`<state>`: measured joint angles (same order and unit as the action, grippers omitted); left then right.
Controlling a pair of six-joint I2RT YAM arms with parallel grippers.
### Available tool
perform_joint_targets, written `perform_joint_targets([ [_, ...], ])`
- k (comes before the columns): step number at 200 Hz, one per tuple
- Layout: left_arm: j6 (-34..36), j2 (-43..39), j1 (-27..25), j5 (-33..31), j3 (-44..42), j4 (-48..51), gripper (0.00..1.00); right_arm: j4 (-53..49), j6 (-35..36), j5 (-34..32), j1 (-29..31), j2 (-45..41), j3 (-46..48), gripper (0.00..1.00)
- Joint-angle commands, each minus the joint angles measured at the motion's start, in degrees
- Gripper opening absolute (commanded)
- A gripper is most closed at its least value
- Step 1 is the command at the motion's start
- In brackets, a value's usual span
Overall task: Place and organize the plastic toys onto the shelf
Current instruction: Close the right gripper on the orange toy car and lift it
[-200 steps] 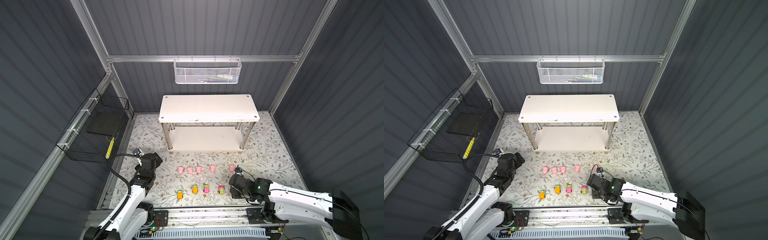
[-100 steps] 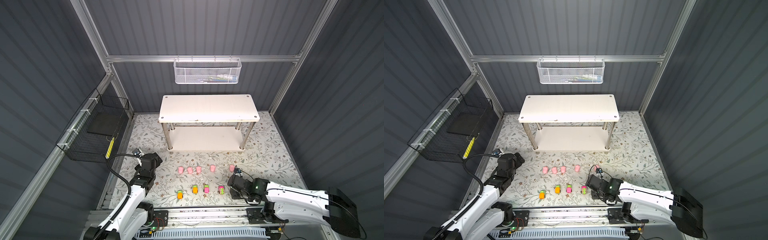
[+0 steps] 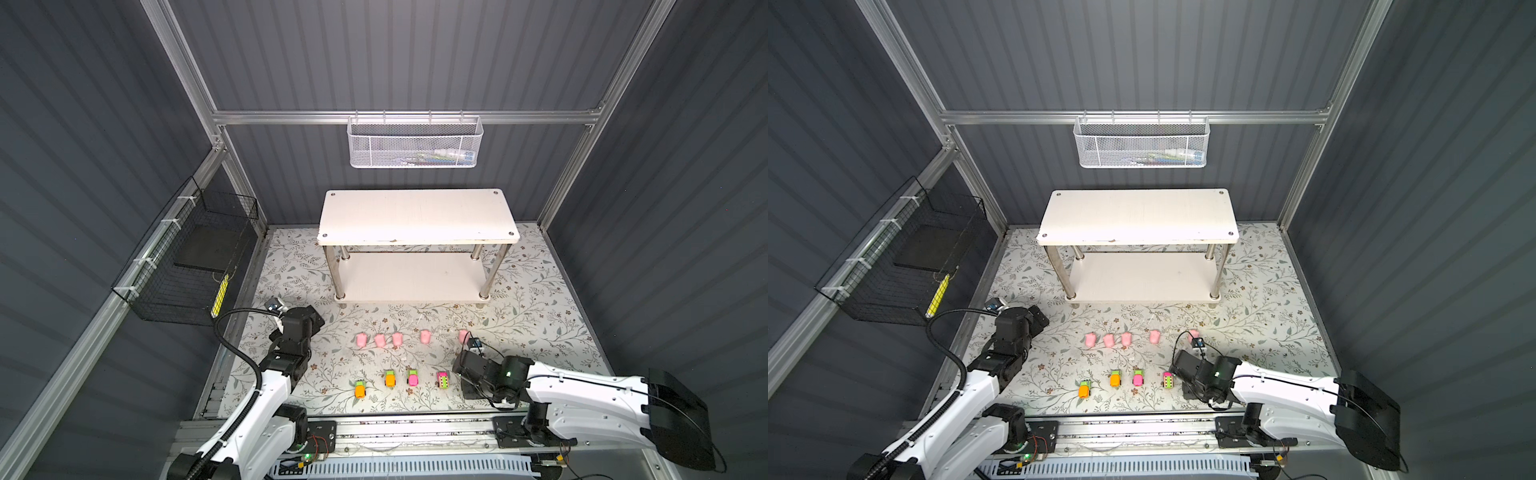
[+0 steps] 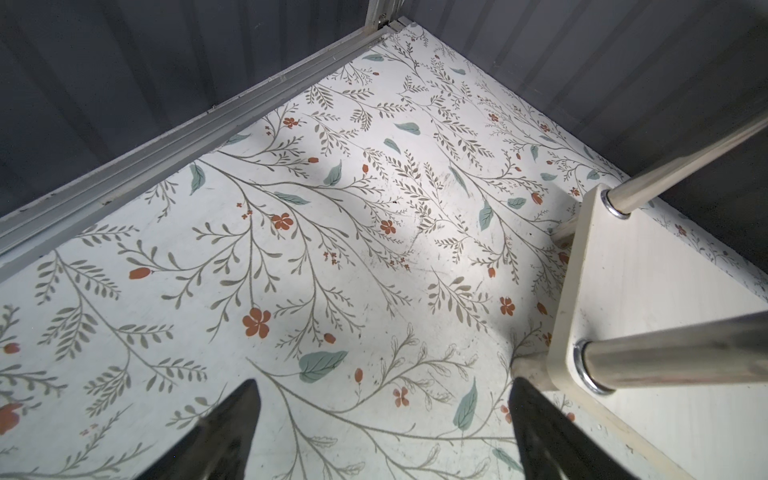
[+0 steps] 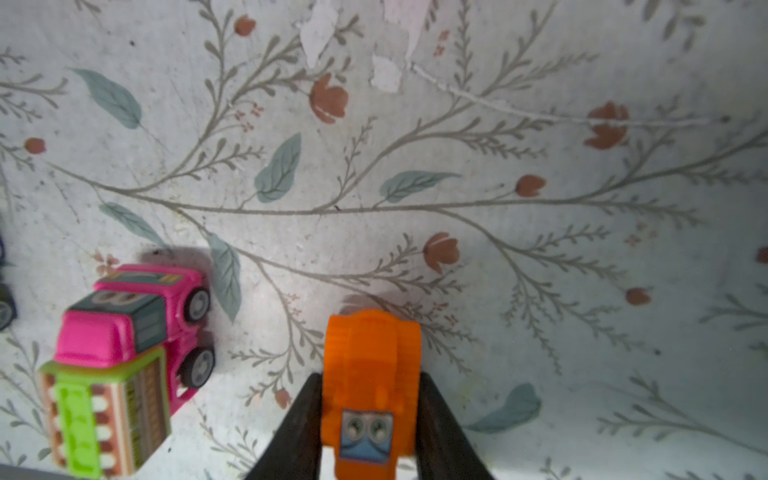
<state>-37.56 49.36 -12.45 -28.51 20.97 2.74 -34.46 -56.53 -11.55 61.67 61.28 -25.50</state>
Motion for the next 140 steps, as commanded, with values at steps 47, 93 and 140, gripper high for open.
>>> perform_joint_targets([
  [47, 0.6, 0.4, -0.3, -1.1, -0.6, -0.6, 0.94, -5.7, 0.1, -3.5, 0.6, -2.8, -3.7, 0.30],
  [93, 0.5, 0.3, -0.3, -0.9, -0.6, -0.6, 0.93, -13.5, 5.1, -8.3, 0.3, -3.1, -12.2, 0.29],
  [140, 0.5, 1.1, -0.3, -0.5, -0.9, -1.2, 0.94, -13.9, 17.9, -11.9, -7.1, 2.4, -24.7, 0.29],
])
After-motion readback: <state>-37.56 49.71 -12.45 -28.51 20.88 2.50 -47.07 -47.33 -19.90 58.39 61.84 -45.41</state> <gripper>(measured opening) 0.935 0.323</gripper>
